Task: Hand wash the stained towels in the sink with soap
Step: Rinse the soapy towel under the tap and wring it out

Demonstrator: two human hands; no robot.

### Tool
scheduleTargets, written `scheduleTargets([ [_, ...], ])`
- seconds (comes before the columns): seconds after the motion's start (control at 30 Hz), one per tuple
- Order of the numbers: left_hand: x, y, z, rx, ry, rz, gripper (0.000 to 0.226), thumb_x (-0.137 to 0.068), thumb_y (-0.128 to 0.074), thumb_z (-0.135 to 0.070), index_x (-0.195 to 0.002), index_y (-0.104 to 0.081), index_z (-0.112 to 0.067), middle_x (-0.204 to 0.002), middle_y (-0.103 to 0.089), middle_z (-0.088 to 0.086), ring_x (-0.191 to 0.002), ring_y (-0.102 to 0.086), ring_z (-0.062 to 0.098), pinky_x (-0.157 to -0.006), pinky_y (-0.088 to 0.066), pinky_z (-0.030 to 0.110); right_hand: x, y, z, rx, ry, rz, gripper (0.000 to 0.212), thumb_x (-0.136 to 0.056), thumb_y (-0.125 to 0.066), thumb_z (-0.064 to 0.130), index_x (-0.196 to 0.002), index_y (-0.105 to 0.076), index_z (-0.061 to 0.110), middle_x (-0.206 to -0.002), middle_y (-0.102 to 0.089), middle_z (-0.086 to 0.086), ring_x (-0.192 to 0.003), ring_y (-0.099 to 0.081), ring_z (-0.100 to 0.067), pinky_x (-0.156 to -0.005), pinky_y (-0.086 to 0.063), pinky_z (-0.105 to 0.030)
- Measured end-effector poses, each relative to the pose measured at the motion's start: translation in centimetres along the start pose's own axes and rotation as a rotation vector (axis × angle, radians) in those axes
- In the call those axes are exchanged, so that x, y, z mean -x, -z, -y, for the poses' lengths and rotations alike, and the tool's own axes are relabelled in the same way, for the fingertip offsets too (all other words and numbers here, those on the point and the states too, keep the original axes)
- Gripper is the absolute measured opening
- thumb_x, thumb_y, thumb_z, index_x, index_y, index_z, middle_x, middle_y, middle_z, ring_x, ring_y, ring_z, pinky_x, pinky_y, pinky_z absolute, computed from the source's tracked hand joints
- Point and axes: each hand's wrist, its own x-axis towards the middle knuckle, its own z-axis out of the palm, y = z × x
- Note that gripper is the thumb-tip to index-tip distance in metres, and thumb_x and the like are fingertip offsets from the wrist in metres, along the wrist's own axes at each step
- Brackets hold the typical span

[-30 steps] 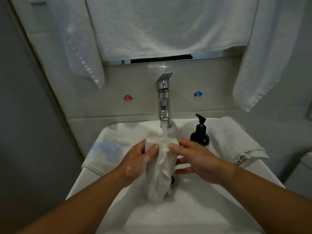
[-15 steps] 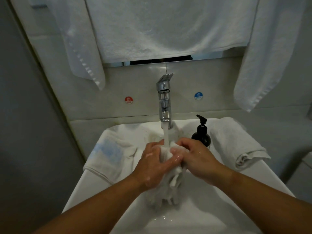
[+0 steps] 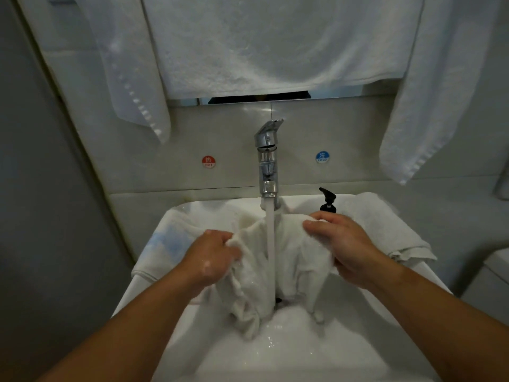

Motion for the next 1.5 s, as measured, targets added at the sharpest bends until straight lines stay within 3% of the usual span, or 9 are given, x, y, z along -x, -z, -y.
scheduleTargets([
  [0.33,0.2,0.2,0.4,0.152,-0.329,0.237,0.007,-0.090,-0.076,-0.031,-0.095,-0.075,-0.027,-0.093,-0.074,-0.004,-0.089,-0.068,0.012,-0.081,-0.055,0.033,0.3,0.2,1.6,1.421,0.234,0.154,0.017,-0.087,-0.060,0.032,-0.102,-0.067,0.036,-0.103,-0.063,0.016,-0.098,-0.060,-0.016,-0.086,-0.051,-0.031],
  [0.47,1.0,-1.2,-0.5,0.188,-0.424,0.305,0.015,-0.086,-0.076,-0.039,-0.100,-0.075,-0.033,-0.095,-0.074,-0.008,-0.090,-0.069,0.010,-0.080,-0.055,0.029,0.2,-2.3,1.7,1.270,0.315,0.481,0.069,-0.085,-0.071,0.049,-0.147,-0.040,0.043,-0.137,-0.054,0.019,-0.115,-0.056,-0.009,-0.102,-0.047,-0.031],
  [0.6,0.8,-1.0,0.0,0.198,-0.304,0.307,0.031,-0.072,-0.084,-0.048,-0.095,-0.064,-0.040,-0.088,-0.071,-0.007,-0.081,-0.065,0.010,-0.070,-0.055,0.030,-1.8,-2.8,-0.1,1.300,0.370,0.474,0.026,-0.090,-0.067,0.054,-0.092,-0.061,0.028,-0.089,-0.064,0.007,-0.084,-0.062,-0.016,-0.076,-0.049,-0.034],
  [0.7,0.1,-0.7,1.1,0.255,-0.090,0.328,0.040,-0.075,-0.085,-0.031,-0.105,-0.059,-0.028,-0.095,-0.072,0.005,-0.089,-0.067,0.024,-0.085,-0.059,0.051,-2.5,-1.4,-0.5,1.126,0.295,0.368,0.036,-0.096,-0.064,0.042,-0.065,-0.054,0.027,-0.068,-0.056,0.011,-0.067,-0.056,-0.007,-0.064,-0.041,-0.026],
  [0.83,0.0,-2.0,0.8,0.325,-0.010,0.263,0.004,-0.097,-0.067,-0.028,-0.096,-0.070,-0.030,-0.093,-0.072,-0.004,-0.097,-0.067,0.028,-0.093,-0.056,0.049,-2.5,-0.5,-0.9,0.880,0.107,0.286,0.038,-0.097,-0.061,0.042,-0.074,-0.065,0.012,-0.072,-0.063,0.003,-0.068,-0.058,-0.011,-0.069,-0.046,-0.029],
  [1.1,0.6,-2.3,-0.8,0.440,-0.219,0.047,0.026,-0.086,-0.078,-0.030,-0.109,-0.069,-0.024,-0.100,-0.075,0.000,-0.094,-0.072,0.022,-0.082,-0.061,0.040,-1.7,-0.9,-0.6,0.691,0.162,0.389,0.025,-0.094,-0.069,0.041,-0.093,-0.076,0.017,-0.088,-0.075,0.000,-0.079,-0.068,-0.008,-0.075,-0.053,-0.029],
  [1.23,0.3,-2.0,0.4,0.503,-0.002,0.319,0.050,-0.077,-0.085,-0.041,-0.118,-0.068,-0.018,-0.112,-0.074,0.011,-0.104,-0.071,0.030,-0.094,-0.054,0.056,-1.9,-1.6,-1.6,0.357,0.135,0.276,0.029,-0.097,-0.065,0.039,-0.093,-0.079,0.013,-0.092,-0.078,-0.007,-0.090,-0.075,-0.024,-0.086,-0.058,-0.045],
  [1.4,-0.5,-2.3,0.7,0.426,0.012,0.111,0.016,-0.098,-0.064,-0.035,-0.111,-0.069,-0.027,-0.105,-0.076,-0.002,-0.101,-0.072,0.023,-0.097,-0.055,0.049,-1.7,-1.5,-1.3,0.636,0.062,0.376,0.017,-0.087,-0.073,0.053,-0.097,-0.073,0.040,-0.099,-0.075,0.019,-0.093,-0.070,0.001,-0.085,-0.056,-0.023],
  [1.5,-1.0,-1.3,1.4,0.217,-0.044,-0.108,0.014,-0.094,-0.068,-0.039,-0.095,-0.068,-0.025,-0.090,-0.074,-0.003,-0.091,-0.069,0.023,-0.082,-0.056,0.037,-1.7,-0.6,-1.5,0.875,-0.055,0.454,0.028,-0.079,-0.084,0.044,-0.102,-0.070,0.036,-0.103,-0.074,0.014,-0.097,-0.070,-0.009,-0.093,-0.057,-0.033],
])
